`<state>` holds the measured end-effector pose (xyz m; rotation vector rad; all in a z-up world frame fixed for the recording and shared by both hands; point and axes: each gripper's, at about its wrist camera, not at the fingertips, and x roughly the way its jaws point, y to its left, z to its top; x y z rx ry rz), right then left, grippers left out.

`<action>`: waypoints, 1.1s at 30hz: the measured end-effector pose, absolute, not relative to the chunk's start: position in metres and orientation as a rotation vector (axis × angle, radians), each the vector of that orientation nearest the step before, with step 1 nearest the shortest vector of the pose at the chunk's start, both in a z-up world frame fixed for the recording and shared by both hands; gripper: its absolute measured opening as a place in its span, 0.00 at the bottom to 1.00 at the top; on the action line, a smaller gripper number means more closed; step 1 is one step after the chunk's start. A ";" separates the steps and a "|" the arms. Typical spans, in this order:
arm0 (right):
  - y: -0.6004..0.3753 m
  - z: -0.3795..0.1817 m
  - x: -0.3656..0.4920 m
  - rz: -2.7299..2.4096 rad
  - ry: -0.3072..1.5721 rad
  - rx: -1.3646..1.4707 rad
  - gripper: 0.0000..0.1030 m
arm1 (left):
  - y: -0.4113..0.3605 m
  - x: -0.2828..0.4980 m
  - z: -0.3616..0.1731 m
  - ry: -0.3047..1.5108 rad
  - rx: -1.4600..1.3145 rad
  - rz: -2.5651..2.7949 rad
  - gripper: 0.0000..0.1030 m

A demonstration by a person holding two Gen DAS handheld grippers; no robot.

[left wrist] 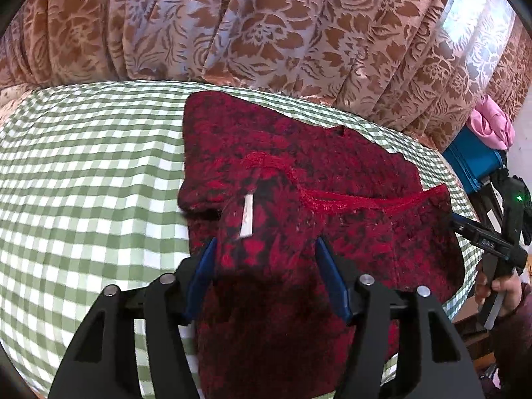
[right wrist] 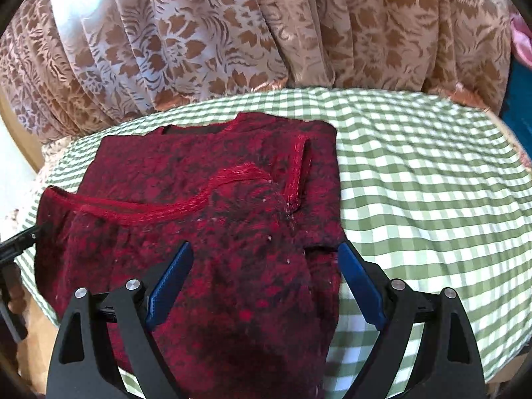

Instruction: Fold small clothes

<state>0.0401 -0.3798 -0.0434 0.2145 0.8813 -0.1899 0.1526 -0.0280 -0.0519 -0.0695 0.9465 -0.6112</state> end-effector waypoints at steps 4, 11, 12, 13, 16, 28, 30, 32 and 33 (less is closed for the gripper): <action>-0.386 -0.055 0.049 -0.164 0.921 0.260 0.37 | -0.028 0.151 -0.047 0.932 -0.069 -0.621 0.16; -0.376 -0.009 0.031 -0.087 0.831 0.228 0.19 | -0.009 0.141 -0.010 0.828 -0.152 -0.665 0.14; -0.377 -0.003 0.031 -0.082 0.817 0.233 0.19 | -0.007 0.145 -0.006 0.820 -0.165 -0.664 0.14; -0.380 0.007 0.032 -0.079 0.790 0.243 0.19 | -0.006 0.151 -0.001 0.812 -0.184 -0.663 0.14; -0.389 0.024 0.046 -0.077 0.741 0.273 0.19 | -0.009 0.176 0.009 0.784 -0.203 -0.638 0.14; -0.437 -0.003 0.163 -0.265 0.723 0.278 0.19 | -0.072 0.299 -0.012 0.810 -0.089 -0.482 0.14; -0.442 -0.013 0.174 -0.288 0.740 0.246 0.19 | -0.080 0.315 -0.027 0.842 -0.086 -0.453 0.14; -0.448 -0.028 0.186 -0.320 0.769 0.215 0.19 | -0.086 0.323 -0.041 0.855 -0.057 -0.417 0.15; -0.451 -0.033 0.190 -0.326 0.779 0.213 0.19 | -0.088 0.328 -0.049 0.870 -0.054 -0.403 0.15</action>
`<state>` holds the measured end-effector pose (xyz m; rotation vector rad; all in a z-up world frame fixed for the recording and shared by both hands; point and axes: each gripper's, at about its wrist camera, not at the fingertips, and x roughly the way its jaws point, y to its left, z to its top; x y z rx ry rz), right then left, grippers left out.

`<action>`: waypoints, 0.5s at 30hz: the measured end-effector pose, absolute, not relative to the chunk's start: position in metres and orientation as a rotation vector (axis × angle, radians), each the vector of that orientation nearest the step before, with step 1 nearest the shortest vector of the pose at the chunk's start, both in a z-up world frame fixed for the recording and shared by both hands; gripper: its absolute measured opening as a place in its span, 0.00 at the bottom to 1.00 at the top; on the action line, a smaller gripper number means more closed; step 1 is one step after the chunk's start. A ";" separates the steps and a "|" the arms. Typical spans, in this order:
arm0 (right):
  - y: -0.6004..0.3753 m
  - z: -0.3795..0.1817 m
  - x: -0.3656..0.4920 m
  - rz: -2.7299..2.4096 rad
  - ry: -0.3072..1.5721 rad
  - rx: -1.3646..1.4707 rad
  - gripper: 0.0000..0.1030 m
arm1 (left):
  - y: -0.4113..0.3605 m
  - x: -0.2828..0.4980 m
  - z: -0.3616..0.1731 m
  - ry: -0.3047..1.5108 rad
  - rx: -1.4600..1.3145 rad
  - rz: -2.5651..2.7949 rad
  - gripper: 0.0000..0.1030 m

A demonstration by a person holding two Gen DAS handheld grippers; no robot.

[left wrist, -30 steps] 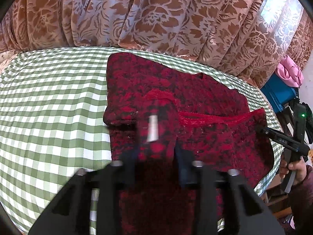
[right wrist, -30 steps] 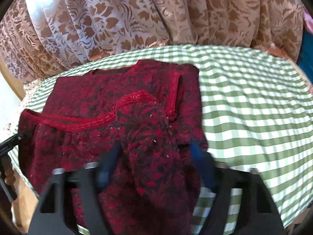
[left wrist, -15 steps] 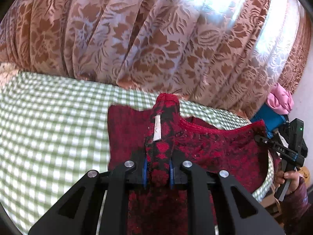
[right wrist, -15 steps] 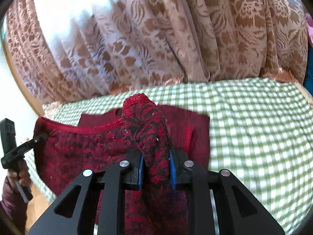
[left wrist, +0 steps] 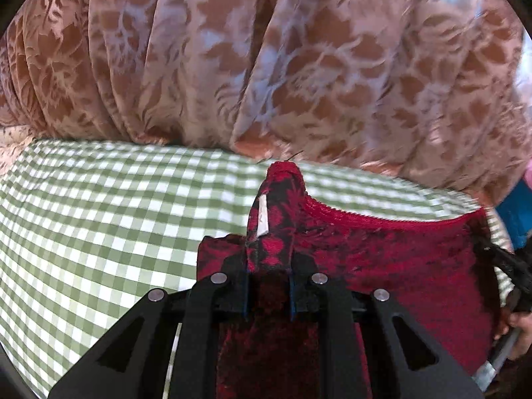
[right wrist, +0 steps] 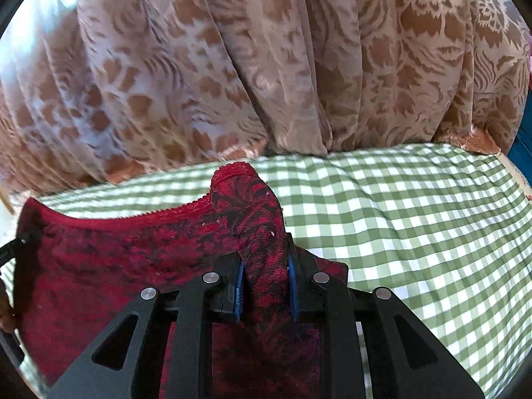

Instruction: Fold small clothes

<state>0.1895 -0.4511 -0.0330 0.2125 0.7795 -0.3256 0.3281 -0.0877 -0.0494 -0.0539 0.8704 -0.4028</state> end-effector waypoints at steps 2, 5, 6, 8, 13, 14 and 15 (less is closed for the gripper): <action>-0.454 -0.050 0.199 -0.347 0.815 0.199 0.19 | -0.093 0.338 -0.070 0.904 -0.031 -0.379 0.18; -0.459 -0.076 0.212 -0.374 0.880 0.199 0.19 | -0.095 0.346 -0.091 0.944 -0.023 -0.363 0.21; -0.460 -0.081 0.214 -0.377 0.888 0.198 0.21 | -0.095 0.346 -0.092 0.943 -0.031 -0.366 0.22; -0.461 -0.088 0.217 -0.379 0.911 0.200 0.25 | -0.092 0.345 -0.088 0.947 -0.039 -0.376 0.26; -0.461 -0.065 0.203 -0.326 0.890 0.241 0.59 | -0.059 0.321 -0.067 0.915 -0.122 -0.353 0.62; -0.460 -0.058 0.196 -0.316 0.878 0.250 0.69 | -0.045 0.311 -0.065 0.911 -0.163 -0.374 0.62; -0.458 -0.053 0.189 -0.305 0.865 0.256 0.72 | -0.032 0.302 -0.065 0.915 -0.198 -0.391 0.63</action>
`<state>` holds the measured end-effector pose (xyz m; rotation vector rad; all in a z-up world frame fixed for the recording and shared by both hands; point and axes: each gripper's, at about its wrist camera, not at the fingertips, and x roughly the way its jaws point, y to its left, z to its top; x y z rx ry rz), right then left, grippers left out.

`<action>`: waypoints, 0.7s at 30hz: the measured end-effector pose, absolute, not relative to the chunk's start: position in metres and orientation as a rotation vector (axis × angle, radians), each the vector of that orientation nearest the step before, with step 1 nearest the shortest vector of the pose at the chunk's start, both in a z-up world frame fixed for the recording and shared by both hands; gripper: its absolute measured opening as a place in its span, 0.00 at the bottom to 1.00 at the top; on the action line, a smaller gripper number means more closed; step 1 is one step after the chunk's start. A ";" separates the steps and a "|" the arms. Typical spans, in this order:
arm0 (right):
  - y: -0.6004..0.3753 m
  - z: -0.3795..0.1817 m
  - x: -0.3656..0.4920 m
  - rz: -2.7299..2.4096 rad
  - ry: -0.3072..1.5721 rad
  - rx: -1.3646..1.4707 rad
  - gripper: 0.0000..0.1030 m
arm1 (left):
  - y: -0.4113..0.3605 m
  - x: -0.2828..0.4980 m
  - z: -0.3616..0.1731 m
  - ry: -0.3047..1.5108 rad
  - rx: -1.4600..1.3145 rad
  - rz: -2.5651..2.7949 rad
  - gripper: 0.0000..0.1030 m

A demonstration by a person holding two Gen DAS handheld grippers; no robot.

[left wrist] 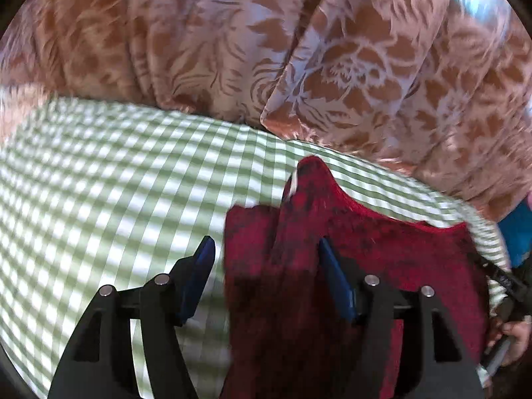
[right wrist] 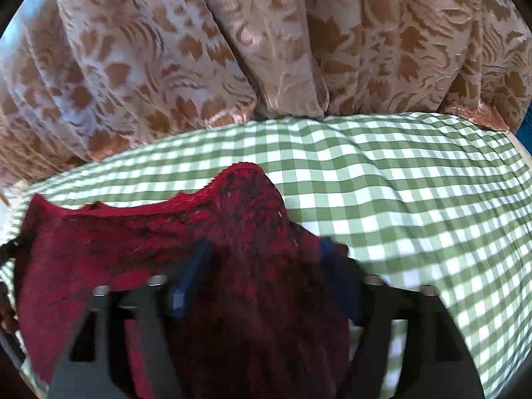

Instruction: Fold small clothes

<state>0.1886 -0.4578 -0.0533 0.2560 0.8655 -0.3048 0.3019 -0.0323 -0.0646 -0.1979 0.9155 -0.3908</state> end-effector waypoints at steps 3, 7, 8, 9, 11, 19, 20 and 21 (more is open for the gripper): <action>-0.450 -0.044 0.153 -0.237 0.856 0.304 0.72 | 0.000 0.267 -0.073 0.937 -0.280 -0.440 0.66; -0.444 -0.060 0.097 -0.152 0.908 0.419 0.74 | 0.026 0.222 -0.095 0.993 -0.390 -0.524 0.66; -0.443 -0.067 0.083 -0.137 0.920 0.456 0.74 | 0.029 0.211 -0.100 1.004 -0.416 -0.544 0.66; -0.442 -0.072 0.072 -0.131 0.928 0.484 0.74 | 0.027 0.203 -0.104 1.011 -0.430 -0.555 0.66; -0.438 -0.077 0.048 -0.147 0.902 0.495 0.76 | 0.022 0.189 -0.113 1.028 -0.447 -0.578 0.62; -0.441 -0.095 0.030 -0.127 0.918 0.628 0.37 | 0.006 0.178 -0.113 1.032 -0.424 -0.571 0.19; -0.441 -0.091 0.028 -0.124 0.915 0.628 0.30 | 0.013 0.175 -0.110 1.028 -0.418 -0.573 0.18; -0.441 -0.086 0.026 -0.118 0.915 0.624 0.28 | 0.015 0.170 -0.105 1.024 -0.406 -0.577 0.16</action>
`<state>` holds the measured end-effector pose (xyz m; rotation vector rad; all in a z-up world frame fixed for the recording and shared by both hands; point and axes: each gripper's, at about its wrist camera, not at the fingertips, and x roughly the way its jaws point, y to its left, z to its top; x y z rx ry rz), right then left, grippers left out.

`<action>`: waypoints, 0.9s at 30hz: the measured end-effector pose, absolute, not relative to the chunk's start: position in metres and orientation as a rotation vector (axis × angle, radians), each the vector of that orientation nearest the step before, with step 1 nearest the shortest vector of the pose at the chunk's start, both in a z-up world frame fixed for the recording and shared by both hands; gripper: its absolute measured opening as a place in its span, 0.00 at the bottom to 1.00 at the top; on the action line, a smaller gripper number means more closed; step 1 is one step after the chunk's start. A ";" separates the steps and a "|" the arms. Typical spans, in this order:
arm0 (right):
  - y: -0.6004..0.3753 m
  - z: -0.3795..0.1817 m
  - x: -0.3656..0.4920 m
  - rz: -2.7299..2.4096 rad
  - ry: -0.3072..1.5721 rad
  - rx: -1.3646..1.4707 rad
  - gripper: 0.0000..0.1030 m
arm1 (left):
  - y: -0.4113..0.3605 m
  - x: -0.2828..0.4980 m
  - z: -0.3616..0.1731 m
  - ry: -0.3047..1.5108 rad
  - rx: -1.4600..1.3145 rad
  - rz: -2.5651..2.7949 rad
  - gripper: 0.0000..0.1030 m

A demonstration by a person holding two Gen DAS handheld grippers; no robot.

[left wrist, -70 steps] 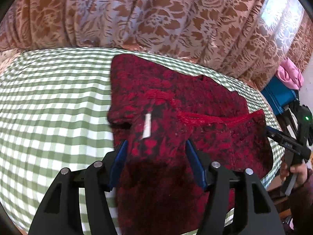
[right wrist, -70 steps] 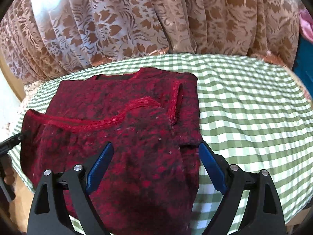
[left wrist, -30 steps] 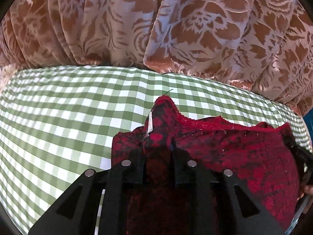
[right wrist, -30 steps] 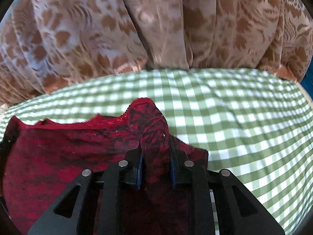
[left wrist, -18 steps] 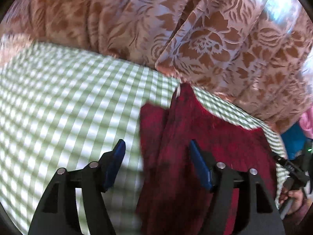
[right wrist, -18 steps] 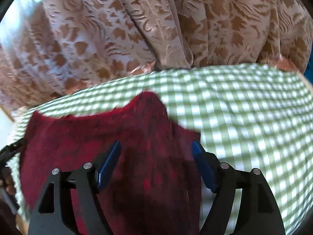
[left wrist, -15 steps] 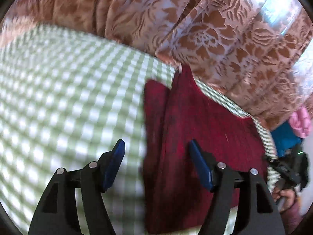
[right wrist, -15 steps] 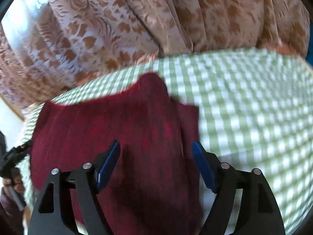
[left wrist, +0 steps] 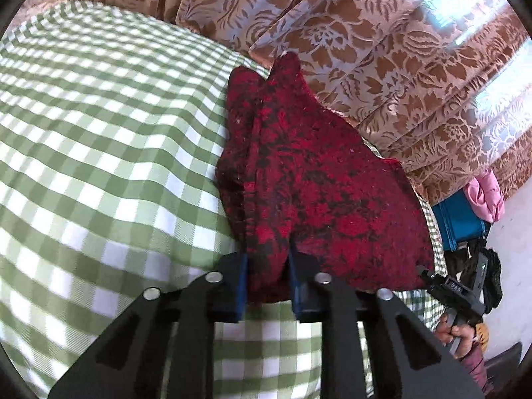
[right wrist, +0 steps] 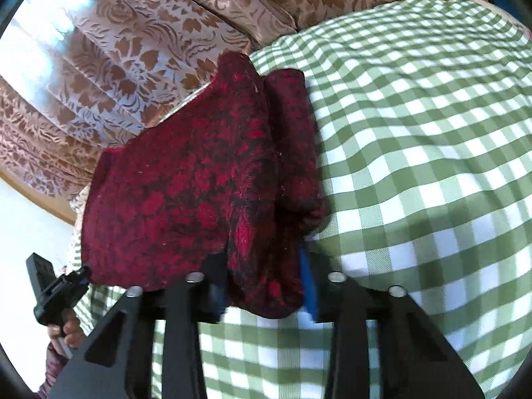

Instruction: Fold small clothes

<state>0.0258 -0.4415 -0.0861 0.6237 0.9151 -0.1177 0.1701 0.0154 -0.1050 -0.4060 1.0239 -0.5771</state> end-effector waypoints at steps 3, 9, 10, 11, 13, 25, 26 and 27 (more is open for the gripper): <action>-0.435 -0.067 0.012 -0.080 0.929 0.582 0.26 | 0.026 0.157 -0.097 1.027 -0.388 -0.591 0.16; -0.422 -0.056 -0.038 -0.031 0.990 0.537 0.26 | 0.047 0.101 -0.096 1.085 -0.367 -0.613 0.16; -0.420 -0.057 -0.049 -0.032 1.007 0.530 0.26 | 0.049 0.094 -0.097 1.090 -0.365 -0.614 0.17; -0.418 -0.059 -0.059 -0.034 1.022 0.527 0.26 | 0.052 0.087 -0.098 1.093 -0.366 -0.607 0.18; -0.417 -0.063 -0.069 -0.038 1.043 0.528 0.26 | 0.056 0.076 -0.096 1.086 -0.352 -0.587 0.22; -0.387 -0.004 -0.021 -0.068 0.852 0.337 0.76 | 0.038 0.166 -0.041 0.960 -0.358 -0.497 0.43; -0.378 -0.005 -0.012 -0.063 0.847 0.315 0.76 | 0.032 0.175 -0.039 0.961 -0.360 -0.495 0.44; -0.368 -0.007 0.001 -0.056 0.848 0.285 0.76 | 0.025 0.185 -0.038 0.964 -0.364 -0.494 0.45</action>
